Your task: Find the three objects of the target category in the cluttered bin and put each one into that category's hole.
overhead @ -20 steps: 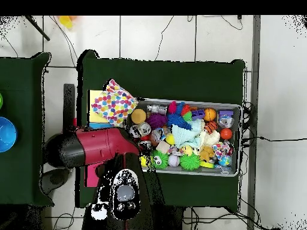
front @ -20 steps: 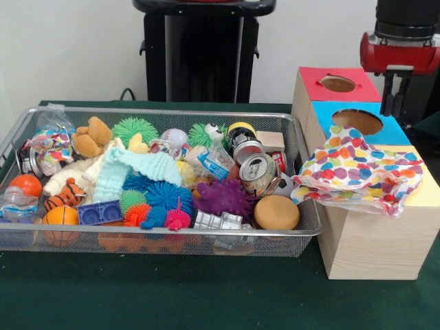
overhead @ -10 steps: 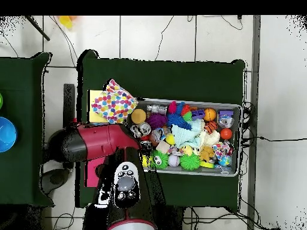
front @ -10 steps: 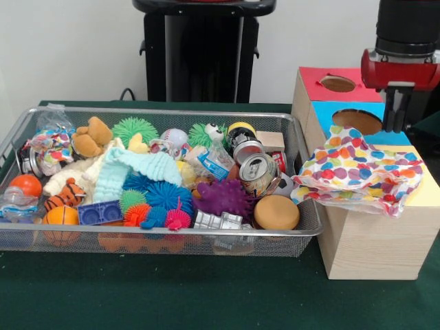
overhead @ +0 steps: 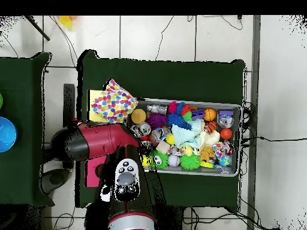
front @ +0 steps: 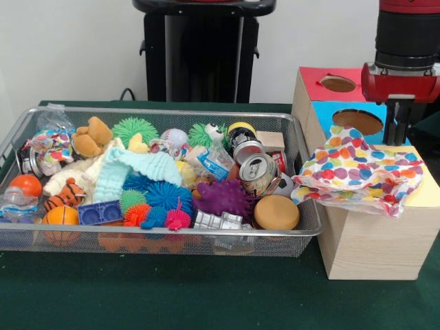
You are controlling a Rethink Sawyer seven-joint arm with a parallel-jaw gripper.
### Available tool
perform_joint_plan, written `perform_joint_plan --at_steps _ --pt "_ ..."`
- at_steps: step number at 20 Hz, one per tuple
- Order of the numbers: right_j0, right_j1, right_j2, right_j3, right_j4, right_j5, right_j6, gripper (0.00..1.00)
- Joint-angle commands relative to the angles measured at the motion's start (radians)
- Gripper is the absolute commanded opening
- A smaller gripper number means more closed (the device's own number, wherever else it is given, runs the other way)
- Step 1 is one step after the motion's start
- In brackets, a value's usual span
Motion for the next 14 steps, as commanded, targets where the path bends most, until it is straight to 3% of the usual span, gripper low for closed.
perform_joint_plan --at_steps 1,8,14 --pt "-0.019 0.069 0.01 -0.04 -0.044 -0.049 0.061 0.0" --pt "-0.02 0.073 0.012 -0.054 -0.045 -0.042 0.053 0.0" --pt "-0.014 -0.011 0.008 -0.083 -0.015 0.112 0.039 0.0"
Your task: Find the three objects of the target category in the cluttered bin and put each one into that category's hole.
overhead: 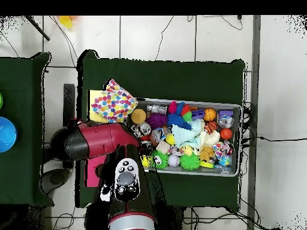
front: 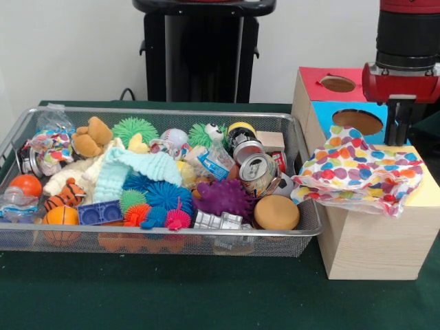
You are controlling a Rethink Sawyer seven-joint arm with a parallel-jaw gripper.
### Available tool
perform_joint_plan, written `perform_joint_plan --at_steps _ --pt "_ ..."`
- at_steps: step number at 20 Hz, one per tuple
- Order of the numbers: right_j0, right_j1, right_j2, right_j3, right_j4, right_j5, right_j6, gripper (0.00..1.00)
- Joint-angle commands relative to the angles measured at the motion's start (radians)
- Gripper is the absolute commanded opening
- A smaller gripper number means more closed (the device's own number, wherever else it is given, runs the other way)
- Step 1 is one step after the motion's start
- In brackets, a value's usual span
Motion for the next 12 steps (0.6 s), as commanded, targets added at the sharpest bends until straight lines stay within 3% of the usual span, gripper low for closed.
perform_joint_plan --at_steps 1,12 --pt "-0.015 -0.028 0.008 -0.08 -0.01 0.143 0.034 0.0" --pt "-0.053 -0.027 0.033 -0.143 -0.019 0.205 -0.008 0.0"
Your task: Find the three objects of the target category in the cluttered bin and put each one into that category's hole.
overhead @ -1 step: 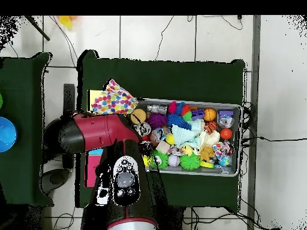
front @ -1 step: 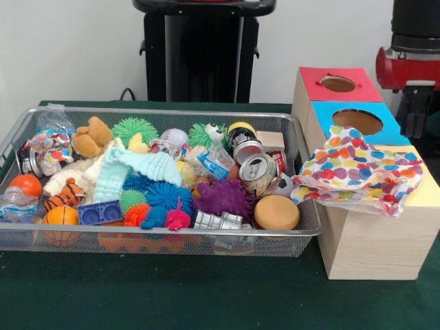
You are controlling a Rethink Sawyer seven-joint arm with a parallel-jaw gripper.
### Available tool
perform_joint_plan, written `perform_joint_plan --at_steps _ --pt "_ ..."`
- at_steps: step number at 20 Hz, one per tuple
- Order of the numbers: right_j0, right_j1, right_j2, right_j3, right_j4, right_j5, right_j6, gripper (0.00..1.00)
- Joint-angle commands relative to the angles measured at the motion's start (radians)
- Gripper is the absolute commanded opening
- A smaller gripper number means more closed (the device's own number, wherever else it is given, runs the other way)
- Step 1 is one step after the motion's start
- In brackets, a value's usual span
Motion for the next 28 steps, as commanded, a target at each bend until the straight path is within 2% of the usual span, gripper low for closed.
perform_joint_plan --at_steps 1,10,19,23,25,28 --pt "-0.052 0.013 0.035 -0.069 -0.022 0.121 -0.014 0.0" --pt "-0.096 0.112 0.055 -0.125 -0.065 0.038 -0.051 0.0" --pt "-0.118 0.131 0.07 -0.144 -0.085 0.027 -0.078 0.0" --pt "-0.1 0.139 0.052 -0.16 -0.092 0.024 -0.062 0.0" --pt "-0.08 0.147 0.027 -0.162 -0.103 -0.012 -0.035 0.0" --pt "-0.013 0.159 -0.051 -0.133 -0.103 -0.083 0.089 0.0"
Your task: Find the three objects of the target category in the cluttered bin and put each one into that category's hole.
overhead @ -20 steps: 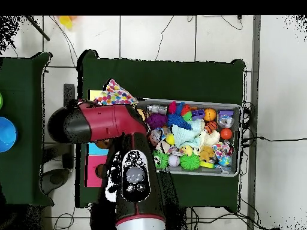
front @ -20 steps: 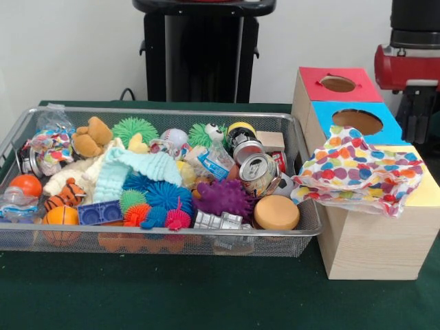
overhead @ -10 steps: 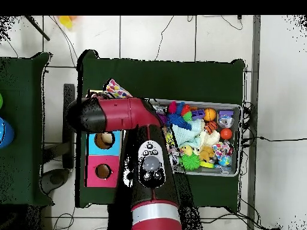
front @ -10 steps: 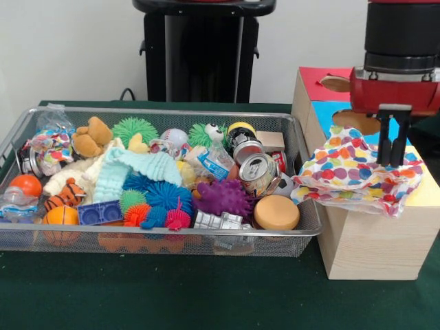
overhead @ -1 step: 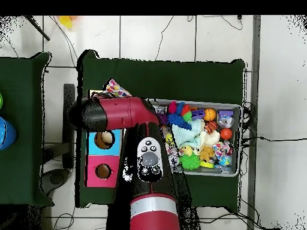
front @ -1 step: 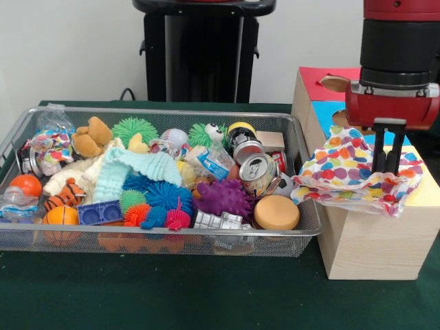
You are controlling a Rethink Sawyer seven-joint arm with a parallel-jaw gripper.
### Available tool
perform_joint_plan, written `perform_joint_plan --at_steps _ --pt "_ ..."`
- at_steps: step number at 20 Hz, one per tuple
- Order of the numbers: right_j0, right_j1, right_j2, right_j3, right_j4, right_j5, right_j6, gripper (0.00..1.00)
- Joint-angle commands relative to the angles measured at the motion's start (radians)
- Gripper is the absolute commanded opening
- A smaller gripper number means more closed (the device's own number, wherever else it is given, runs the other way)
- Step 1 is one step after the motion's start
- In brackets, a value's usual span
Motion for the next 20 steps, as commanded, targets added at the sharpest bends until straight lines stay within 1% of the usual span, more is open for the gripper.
perform_joint_plan --at_steps 1,3,6,9,13,18,20 --pt "0.059 0.05 -0.045 0.022 -0.067 -0.076 0.125 0.0" --pt "0.064 0.051 -0.052 0.036 -0.053 -0.079 0.14 0.0" --pt "0.063 0.048 -0.049 0.046 -0.041 -0.077 0.128 0.0" --pt "0.056 0.055 -0.045 0.03 -0.037 -0.067 0.104 0.0" --pt "0.05 0.057 -0.037 0.035 -0.032 -0.073 0.099 0.0" --pt "0.024 0.06 -0.017 0.037 -0.031 -0.076 0.081 0.0" --pt "0.024 0.054 -0.022 0.036 -0.034 -0.072 0.078 0.0"
